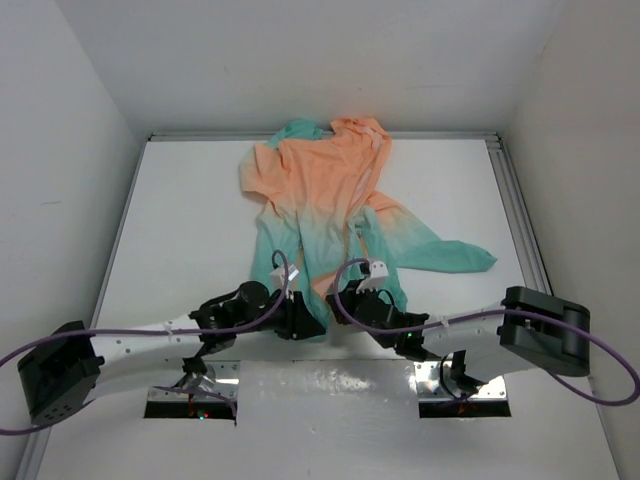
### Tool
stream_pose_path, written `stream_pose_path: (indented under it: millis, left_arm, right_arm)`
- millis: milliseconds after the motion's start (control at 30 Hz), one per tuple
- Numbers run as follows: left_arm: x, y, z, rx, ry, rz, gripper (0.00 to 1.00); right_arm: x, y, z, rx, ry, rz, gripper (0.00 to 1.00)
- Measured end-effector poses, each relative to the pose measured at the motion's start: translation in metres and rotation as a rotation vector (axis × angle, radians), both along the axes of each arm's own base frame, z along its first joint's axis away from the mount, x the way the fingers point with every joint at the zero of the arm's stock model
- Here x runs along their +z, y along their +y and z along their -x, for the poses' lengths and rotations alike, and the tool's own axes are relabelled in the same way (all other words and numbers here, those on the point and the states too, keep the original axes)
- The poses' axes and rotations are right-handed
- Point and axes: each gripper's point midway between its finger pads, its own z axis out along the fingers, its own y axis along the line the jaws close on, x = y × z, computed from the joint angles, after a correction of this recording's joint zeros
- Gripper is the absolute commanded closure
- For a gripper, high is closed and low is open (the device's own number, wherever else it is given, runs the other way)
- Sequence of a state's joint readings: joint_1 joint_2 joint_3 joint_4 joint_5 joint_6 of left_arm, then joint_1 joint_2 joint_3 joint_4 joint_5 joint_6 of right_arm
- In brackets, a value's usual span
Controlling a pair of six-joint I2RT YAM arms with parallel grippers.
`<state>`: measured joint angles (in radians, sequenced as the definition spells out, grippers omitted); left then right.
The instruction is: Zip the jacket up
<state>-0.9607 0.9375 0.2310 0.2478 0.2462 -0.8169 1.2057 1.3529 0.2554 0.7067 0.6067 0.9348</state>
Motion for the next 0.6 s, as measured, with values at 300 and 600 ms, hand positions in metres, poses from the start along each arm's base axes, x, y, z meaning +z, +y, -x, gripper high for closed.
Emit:
stream_pose_path:
  millis: [300,600]
  left_arm:
    - [-0.018,-0.035,0.030,-0.086,0.033,-0.125,0.67]
    - [-0.040,-0.034,0.032,0.057,0.059,-0.126,0.66]
  right_arm:
    - [-0.004,-0.003,0.032,0.091,0.140,-0.106,1.00]
    - [-0.033,-0.023,0.060,0.109,0.297,-0.136,1.00]
